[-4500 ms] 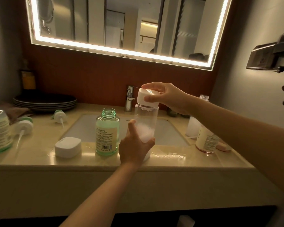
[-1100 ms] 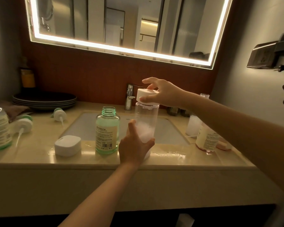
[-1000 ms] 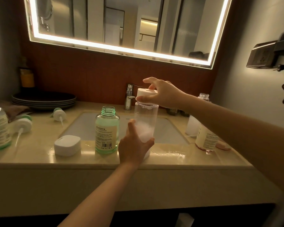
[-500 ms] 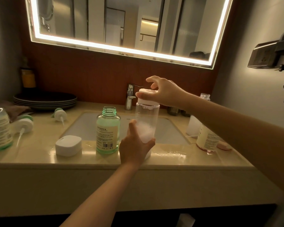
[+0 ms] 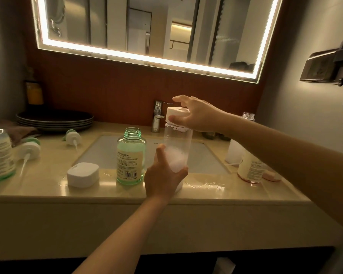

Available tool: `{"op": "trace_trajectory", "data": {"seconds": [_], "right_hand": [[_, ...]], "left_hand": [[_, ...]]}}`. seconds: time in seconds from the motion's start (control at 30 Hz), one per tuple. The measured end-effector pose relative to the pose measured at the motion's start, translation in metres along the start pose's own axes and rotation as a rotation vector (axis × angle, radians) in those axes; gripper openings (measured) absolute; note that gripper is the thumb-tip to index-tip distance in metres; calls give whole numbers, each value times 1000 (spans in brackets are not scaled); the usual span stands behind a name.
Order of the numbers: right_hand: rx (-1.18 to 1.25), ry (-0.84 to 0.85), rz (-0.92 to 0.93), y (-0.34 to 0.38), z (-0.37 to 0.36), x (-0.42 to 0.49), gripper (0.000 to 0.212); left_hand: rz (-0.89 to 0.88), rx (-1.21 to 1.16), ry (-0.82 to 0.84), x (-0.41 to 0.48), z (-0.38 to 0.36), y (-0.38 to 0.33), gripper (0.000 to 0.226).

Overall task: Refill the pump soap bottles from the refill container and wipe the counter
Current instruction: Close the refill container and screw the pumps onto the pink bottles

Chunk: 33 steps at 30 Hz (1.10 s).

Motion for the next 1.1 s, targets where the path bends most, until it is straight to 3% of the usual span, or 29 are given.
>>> {"op": "trace_trajectory", "data": {"seconds": [0.1,0.2,0.43,0.5,0.67,0.9,1.1], "right_hand": [[-99,-40,40,2,-3,-3,61],[-185,-91,24,2,-3,-3,70],[105,154,0,-3,0,2,66],[132,92,19,-5,1,1,64],[-76,-52,5,-9,-6,1,72],[49,49,50,-15,3,2,62],[-51,-63,-85,-9,-3,10,66]], "left_hand": [[12,4,10,0,0,0,78],[10,1,15,0,0,0,78],[25,-1,21,0,0,0,77],[27,-4,23,0,0,0,78],[20,5,18,0,2,-1,76],[18,-6,17,0,2,-1,77],[24,-1,9,-1,2,-3,77]]}}
Point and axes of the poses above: each hand's wrist, its own x-axis towards the middle knuckle, its own z-axis out of the back of the hand, y = z × x, the point moved 2 cm from there along x, towards the middle knuckle, and after that the axes turned 3 degrees about -x, right-handed, at the moved point
